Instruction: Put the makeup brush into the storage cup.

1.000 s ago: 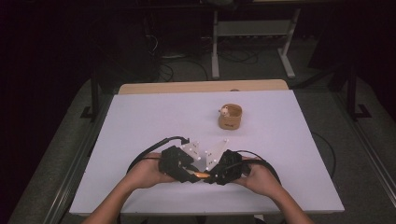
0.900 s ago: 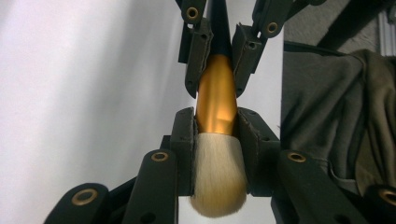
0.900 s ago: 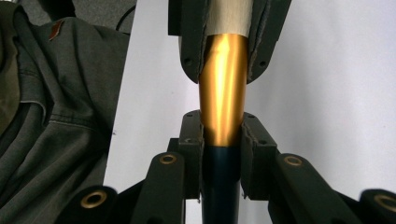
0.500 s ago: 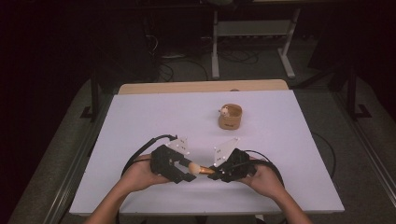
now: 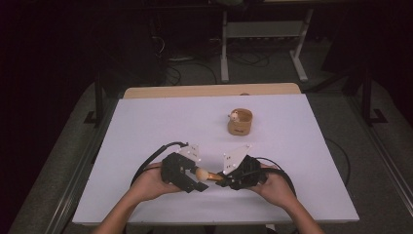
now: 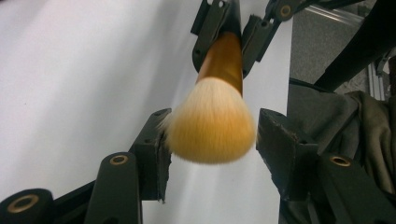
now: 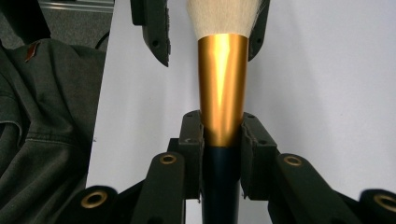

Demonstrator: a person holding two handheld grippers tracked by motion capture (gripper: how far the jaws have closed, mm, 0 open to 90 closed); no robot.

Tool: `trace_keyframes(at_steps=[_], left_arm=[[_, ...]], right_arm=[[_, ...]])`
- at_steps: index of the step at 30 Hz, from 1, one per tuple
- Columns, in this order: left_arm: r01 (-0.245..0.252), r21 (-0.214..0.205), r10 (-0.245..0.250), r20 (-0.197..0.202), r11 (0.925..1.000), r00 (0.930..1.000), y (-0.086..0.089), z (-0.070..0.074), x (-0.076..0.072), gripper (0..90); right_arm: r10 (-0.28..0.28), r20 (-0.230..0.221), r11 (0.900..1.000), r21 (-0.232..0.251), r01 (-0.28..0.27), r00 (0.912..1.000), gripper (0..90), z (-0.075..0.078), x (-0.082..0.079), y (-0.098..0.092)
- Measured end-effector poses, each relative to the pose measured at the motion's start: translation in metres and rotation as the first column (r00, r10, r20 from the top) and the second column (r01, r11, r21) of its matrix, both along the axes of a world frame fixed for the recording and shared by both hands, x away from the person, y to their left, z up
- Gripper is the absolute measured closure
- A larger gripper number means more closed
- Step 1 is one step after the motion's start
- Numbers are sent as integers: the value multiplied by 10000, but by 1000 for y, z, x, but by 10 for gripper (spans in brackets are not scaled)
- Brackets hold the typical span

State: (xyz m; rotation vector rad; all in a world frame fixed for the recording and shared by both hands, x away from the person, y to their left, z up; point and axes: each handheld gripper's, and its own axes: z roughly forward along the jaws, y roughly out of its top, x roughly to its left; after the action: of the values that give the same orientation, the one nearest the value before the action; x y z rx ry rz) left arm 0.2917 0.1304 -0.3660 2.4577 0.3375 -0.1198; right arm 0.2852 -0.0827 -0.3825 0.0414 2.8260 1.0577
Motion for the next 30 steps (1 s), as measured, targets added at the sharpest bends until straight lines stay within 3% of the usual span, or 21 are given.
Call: trace_keyframes(at_steps=[4,10,12,15,25,30], left_arm=[[-9,-55,8,-78,10000,10000,-3,0,-1,475],[146,-246,-147,-31,9996,9999,-5,2,0,596],[163,-294,-164,-32,9994,9999,-4,3,1,683],[299,-406,-303,-69,9987,9995,-3,5,2,699],[386,277,-392,181,9989,9991,-10,13,-3,708],[602,455,-615,291,9971,9977,-11,16,-3,703]], right_arm=[[54,71,10000,2,-54,10000,725,-1,-2,3],[161,298,9998,90,-164,9994,725,-2,-3,7],[187,314,9998,116,-191,9993,724,-2,-4,8],[198,413,9997,140,-204,9990,723,-2,-5,9],[46,499,9992,-405,-25,9987,709,3,-9,19],[88,191,9991,-419,-80,9998,722,4,-9,19]])
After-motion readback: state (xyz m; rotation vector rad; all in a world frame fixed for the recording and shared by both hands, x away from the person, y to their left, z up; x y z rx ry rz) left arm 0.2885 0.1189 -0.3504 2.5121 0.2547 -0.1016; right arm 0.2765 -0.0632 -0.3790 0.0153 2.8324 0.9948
